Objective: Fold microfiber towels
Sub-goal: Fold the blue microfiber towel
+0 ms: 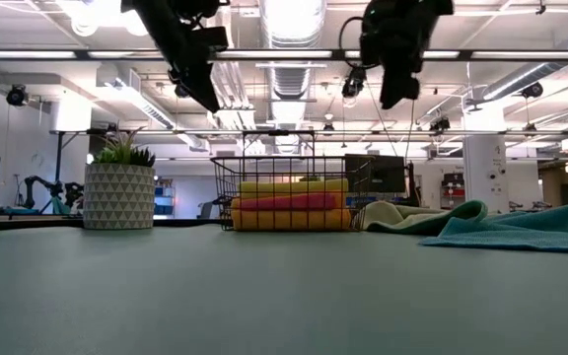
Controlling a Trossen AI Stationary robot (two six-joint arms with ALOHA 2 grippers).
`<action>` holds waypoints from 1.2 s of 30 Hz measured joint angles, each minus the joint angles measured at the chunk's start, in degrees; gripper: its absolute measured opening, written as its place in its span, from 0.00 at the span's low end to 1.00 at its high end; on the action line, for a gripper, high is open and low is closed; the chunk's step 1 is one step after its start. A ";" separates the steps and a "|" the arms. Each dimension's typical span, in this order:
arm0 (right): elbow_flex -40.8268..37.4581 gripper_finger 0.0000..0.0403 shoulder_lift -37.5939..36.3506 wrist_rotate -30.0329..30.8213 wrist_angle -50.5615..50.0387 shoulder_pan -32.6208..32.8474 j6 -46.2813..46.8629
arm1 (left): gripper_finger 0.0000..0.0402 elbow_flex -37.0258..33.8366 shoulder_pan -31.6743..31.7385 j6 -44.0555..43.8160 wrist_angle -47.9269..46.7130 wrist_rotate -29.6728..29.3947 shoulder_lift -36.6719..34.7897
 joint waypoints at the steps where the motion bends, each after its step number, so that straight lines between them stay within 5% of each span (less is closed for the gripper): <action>1: -2.05 0.29 -1.88 0.02 0.81 0.50 2.25 | 0.41 -0.85 -0.46 -0.05 0.51 0.01 -0.29; 10: -20.54 0.23 -17.30 3.63 7.98 6.40 24.62 | 0.41 -5.20 -5.46 -1.48 4.67 0.02 -0.82; 18: -31.41 0.21 -23.54 9.12 11.13 19.87 43.29 | 0.41 -5.62 -8.55 -1.45 4.87 0.02 -0.82; 28: -40.54 0.21 -20.04 14.64 23.43 37.80 62.02 | 0.41 -5.62 -11.24 -2.95 4.38 0.02 -0.82; 36: -41.29 0.20 -10.90 18.28 26.42 45.55 69.95 | 0.41 -5.67 -15.36 -4.52 4.12 0.07 -0.84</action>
